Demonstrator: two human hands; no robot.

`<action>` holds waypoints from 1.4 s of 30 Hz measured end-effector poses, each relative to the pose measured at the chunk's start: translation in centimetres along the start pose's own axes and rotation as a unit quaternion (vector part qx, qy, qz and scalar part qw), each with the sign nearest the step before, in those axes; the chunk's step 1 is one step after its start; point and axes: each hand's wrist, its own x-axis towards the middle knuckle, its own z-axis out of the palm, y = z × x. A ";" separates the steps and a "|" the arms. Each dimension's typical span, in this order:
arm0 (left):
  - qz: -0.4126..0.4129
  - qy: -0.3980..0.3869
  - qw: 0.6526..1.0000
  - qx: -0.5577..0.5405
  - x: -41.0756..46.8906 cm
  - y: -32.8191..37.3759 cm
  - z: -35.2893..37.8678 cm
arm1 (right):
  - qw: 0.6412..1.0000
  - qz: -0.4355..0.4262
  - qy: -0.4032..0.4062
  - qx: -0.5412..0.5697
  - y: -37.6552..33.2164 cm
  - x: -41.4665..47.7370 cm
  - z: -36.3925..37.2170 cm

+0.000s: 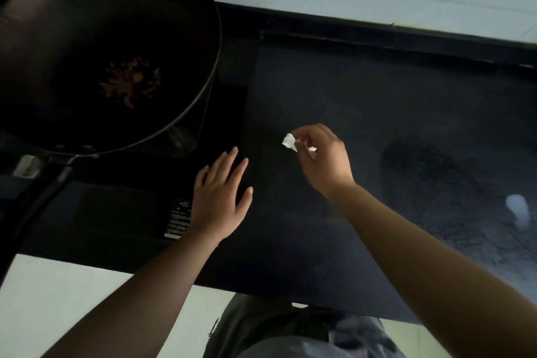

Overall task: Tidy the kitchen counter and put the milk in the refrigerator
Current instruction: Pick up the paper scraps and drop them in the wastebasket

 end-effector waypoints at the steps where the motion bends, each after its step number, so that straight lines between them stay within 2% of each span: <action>1: 0.000 0.000 1.000 0.001 0.0 0.0 0.1 | 1.000 0.003 0.013 0.008 -0.3 0.4 0.1; 4: 0.000 0.003 1.000 -0.002 0.0 -0.1 0.2 | 0.999 0.008 0.028 0.013 -1.0 1.7 0.5; 8: 0.001 0.006 1.000 -0.003 0.0 -0.1 0.2 | 0.987 0.000 -0.107 -0.119 -0.6 1.8 2.2; 10: 0.001 0.005 1.000 0.000 -0.1 -0.1 0.1 | 0.974 -0.007 -0.144 -0.173 -0.3 1.2 2.6; 17: 0.003 -0.005 1.000 -0.007 -0.1 -0.1 -0.1 | 0.951 -0.060 -0.199 -0.230 0.2 -0.9 1.7; 20: 0.002 -0.004 1.000 -0.011 -0.1 0.0 -0.1 | 0.943 -0.058 -0.199 -0.261 1.0 -1.1 1.7; 25: 0.003 -0.003 1.000 -0.010 0.0 -0.1 -0.1 | 0.970 -0.050 -0.111 -0.208 1.7 -1.8 2.1; 29: 0.003 -0.001 1.000 -0.010 0.0 -0.1 0.0 | 0.982 -0.052 -0.115 -0.141 1.5 -1.7 1.7; 35: 0.015 -0.008 1.000 0.003 -0.1 -0.1 0.1 | 0.992 0.050 -0.103 -0.057 -0.1 -3.2 1.0; 38: 0.020 -0.040 0.999 0.009 -0.1 0.3 -0.4 | 0.989 0.079 -0.114 -0.042 -0.8 -4.7 0.2; 42: 0.002 -0.075 0.995 0.071 -0.7 2.3 -1.9 | 0.987 0.127 -0.101 -0.008 -1.3 -7.4 -1.7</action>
